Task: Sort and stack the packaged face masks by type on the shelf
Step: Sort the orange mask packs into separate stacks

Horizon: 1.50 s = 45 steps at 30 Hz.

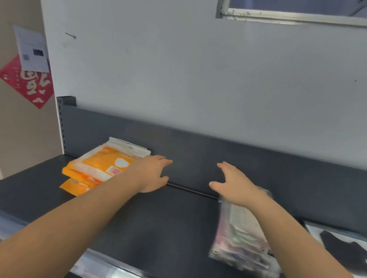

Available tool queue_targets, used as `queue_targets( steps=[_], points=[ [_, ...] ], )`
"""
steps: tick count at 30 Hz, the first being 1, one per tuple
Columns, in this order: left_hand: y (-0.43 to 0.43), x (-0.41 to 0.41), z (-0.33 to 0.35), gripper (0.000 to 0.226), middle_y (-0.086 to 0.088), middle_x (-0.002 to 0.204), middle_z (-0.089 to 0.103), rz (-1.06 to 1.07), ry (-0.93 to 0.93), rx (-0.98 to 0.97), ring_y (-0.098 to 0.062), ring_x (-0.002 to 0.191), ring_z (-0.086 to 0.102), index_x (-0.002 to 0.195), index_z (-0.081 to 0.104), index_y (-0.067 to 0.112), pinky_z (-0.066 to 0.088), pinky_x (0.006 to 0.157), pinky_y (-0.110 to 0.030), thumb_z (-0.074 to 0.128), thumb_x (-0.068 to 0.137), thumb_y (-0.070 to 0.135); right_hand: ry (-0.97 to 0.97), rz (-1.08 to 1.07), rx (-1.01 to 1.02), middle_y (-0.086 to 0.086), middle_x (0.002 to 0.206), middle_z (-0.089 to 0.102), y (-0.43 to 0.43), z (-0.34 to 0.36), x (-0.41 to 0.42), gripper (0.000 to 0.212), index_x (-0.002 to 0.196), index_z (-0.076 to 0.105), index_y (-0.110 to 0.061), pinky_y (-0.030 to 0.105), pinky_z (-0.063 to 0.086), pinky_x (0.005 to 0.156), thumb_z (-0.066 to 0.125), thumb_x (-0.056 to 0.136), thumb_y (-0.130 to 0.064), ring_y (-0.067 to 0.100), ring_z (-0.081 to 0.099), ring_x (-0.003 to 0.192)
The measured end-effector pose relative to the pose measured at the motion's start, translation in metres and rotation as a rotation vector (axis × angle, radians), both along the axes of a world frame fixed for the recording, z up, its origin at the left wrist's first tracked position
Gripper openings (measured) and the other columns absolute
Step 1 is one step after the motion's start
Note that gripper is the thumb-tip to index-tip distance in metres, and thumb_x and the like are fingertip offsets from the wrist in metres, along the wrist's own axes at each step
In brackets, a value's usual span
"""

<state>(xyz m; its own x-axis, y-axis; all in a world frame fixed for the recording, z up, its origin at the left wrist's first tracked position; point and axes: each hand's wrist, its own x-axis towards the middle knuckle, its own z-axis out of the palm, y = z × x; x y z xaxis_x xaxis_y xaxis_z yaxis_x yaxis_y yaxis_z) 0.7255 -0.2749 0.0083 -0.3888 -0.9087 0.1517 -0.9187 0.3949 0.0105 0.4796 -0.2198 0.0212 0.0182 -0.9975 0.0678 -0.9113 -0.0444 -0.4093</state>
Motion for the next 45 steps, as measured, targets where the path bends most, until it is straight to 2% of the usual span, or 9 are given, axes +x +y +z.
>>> queue_targets(
  steps=[3, 10, 23, 30, 35, 38, 40, 43, 45],
  points=[
    [-0.009, 0.036, 0.007, 0.061, 0.003, 0.160, 0.030, -0.056, 0.011, -0.049, -0.020, 0.145, 0.033, 0.152, 0.030, 0.030, 0.035, 0.113, -0.040, 0.047, 0.096, 0.043, -0.055, -0.011, -0.044, 0.003, 0.164, 0.018, -0.003, -0.002, 0.045, 0.071, 0.155, 0.024, -0.015, 0.033, 0.016, 0.121, 0.055, 0.094, -0.034, 0.019, 0.015, 0.151],
    [-0.028, 0.124, 0.011, 0.051, 0.010, 0.153, 0.042, -0.107, 0.053, -0.108, -0.015, 0.139, 0.041, 0.148, 0.039, 0.032, 0.036, 0.108, -0.036, 0.042, 0.099, 0.047, -0.095, -0.019, -0.025, -0.001, 0.164, 0.017, -0.009, -0.022, 0.134, 0.071, 0.156, 0.020, -0.016, 0.034, 0.017, 0.121, 0.054, 0.096, -0.033, 0.018, 0.014, 0.151],
    [-0.062, 0.225, -0.009, 0.058, 0.008, 0.152, 0.044, 0.072, 0.160, 0.002, -0.019, 0.136, 0.045, 0.148, 0.038, 0.032, 0.040, 0.106, -0.045, 0.025, 0.099, 0.059, -0.072, 0.014, 0.107, -0.002, 0.164, 0.014, -0.039, -0.024, 0.202, 0.071, 0.157, 0.016, -0.018, 0.031, 0.018, 0.120, 0.053, 0.097, -0.027, 0.017, 0.014, 0.151],
    [-0.076, 0.252, -0.016, 0.057, 0.004, 0.153, 0.043, 0.168, 0.356, 0.089, -0.019, 0.138, 0.043, 0.149, 0.039, 0.026, 0.038, 0.111, -0.042, 0.037, 0.099, 0.055, -0.331, -0.038, 0.133, -0.002, 0.159, 0.030, -0.068, -0.018, 0.215, 0.061, 0.154, 0.025, -0.020, 0.030, 0.033, 0.108, 0.044, 0.097, -0.013, 0.018, 0.032, 0.144],
    [-0.096, 0.266, -0.024, 0.057, 0.002, 0.152, 0.044, 0.152, 0.373, 0.188, -0.020, 0.138, 0.042, 0.148, 0.041, 0.023, 0.037, 0.110, -0.039, 0.035, 0.100, 0.054, -0.419, -0.072, 0.180, -0.003, 0.152, 0.041, -0.080, -0.029, 0.231, 0.050, 0.150, 0.034, -0.021, 0.034, 0.034, 0.107, 0.040, 0.100, -0.023, 0.018, 0.039, 0.138],
    [-0.110, 0.269, -0.024, 0.053, 0.000, 0.147, 0.050, 0.101, 0.451, 0.254, -0.020, 0.134, 0.046, 0.143, 0.048, 0.019, 0.037, 0.106, -0.033, 0.031, 0.103, 0.050, -0.529, -0.120, 0.192, -0.007, 0.125, 0.063, -0.092, -0.037, 0.240, 0.035, 0.124, 0.060, -0.023, 0.028, 0.041, 0.091, 0.034, 0.101, -0.028, 0.012, 0.055, 0.119],
    [-0.115, 0.268, -0.024, 0.055, -0.003, 0.145, 0.052, 0.069, 0.565, 0.384, -0.020, 0.132, 0.047, 0.140, 0.052, 0.017, 0.034, 0.101, -0.029, 0.027, 0.104, 0.050, -0.633, -0.178, 0.180, -0.007, 0.107, 0.071, -0.097, -0.041, 0.248, 0.035, 0.107, 0.067, -0.023, 0.026, 0.045, 0.085, 0.033, 0.103, -0.035, 0.012, 0.063, 0.107],
    [-0.121, 0.265, -0.026, 0.065, 0.003, 0.131, 0.063, 0.011, 0.665, 0.656, -0.015, 0.120, 0.057, 0.130, 0.061, 0.026, 0.040, 0.099, -0.028, 0.021, 0.097, 0.066, -0.797, -0.260, 0.209, -0.003, 0.105, 0.074, -0.104, -0.049, 0.261, 0.036, 0.114, 0.064, -0.024, 0.037, 0.054, 0.092, 0.042, 0.100, -0.049, 0.017, 0.070, 0.098],
    [-0.121, 0.261, -0.027, 0.059, 0.009, 0.113, 0.069, -0.010, 0.754, 0.782, -0.009, 0.103, 0.065, 0.118, 0.064, 0.033, 0.051, 0.087, -0.026, 0.022, 0.096, 0.068, -0.926, -0.321, 0.248, 0.002, 0.108, 0.074, -0.107, -0.055, 0.270, 0.037, 0.120, 0.061, -0.021, 0.045, 0.055, 0.093, 0.052, 0.096, -0.048, 0.023, 0.072, 0.097]
  ],
)
